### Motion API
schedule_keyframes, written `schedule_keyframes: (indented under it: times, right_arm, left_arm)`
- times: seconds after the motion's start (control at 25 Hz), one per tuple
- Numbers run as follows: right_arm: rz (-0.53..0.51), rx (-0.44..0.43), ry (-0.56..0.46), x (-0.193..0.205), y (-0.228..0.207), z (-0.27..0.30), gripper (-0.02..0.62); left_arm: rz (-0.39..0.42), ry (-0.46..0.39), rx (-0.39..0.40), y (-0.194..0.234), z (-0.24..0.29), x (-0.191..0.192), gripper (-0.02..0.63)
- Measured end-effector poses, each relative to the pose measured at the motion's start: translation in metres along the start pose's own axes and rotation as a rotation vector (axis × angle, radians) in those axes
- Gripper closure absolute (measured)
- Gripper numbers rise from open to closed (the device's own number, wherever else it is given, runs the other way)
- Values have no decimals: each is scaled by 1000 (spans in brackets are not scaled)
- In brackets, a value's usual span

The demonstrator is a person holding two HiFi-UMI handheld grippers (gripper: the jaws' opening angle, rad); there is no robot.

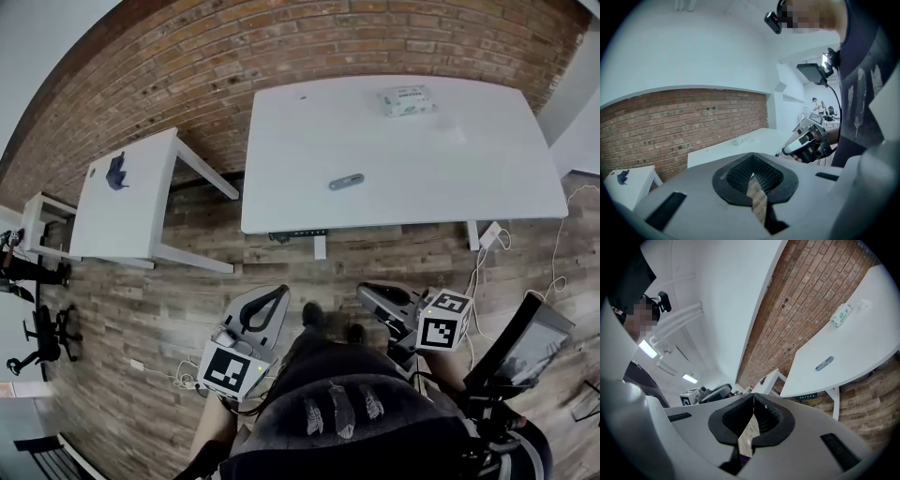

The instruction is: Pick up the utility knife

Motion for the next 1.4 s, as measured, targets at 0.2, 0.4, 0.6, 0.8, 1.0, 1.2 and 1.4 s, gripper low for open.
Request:
schedule_keyframes:
  times: [0.2,0.4,0.6,0.8,1.0,1.2,1.4]
  right_arm:
    - [-23,72,-26,-6,-2,8,595]
    - [-26,146,-46,-19,0,34,595]
    - [-78,217,-23,-38,6,63,595]
    - [-71,303,-76,-48,3,84,595]
    - [-110,359,-93,-56,3,112,595]
    - [-160,399,-68,-57,7,126,595]
    - [-136,440,-62,-54,4,121,595]
  left_arm:
    - [-12,-40,22,26,7,14,611]
    - [-32,-94,83,65,27,17,611]
    - [-40,-159,146,101,48,14,611]
    - [-58,-190,209,135,60,22,611]
    - [-61,-229,275,163,72,26,611]
    - [-57,-241,308,177,80,28,611]
    - [-58,-237,355,173,93,27,611]
Point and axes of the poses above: the fingertips, and each gripper's own axes: z forward along the fingers, y to its left, x out of its underside, the point moved 4 cm from there along -z, backward along the fingers, and after that the axes turned 5 degrees about z, right-handed, at the moved point
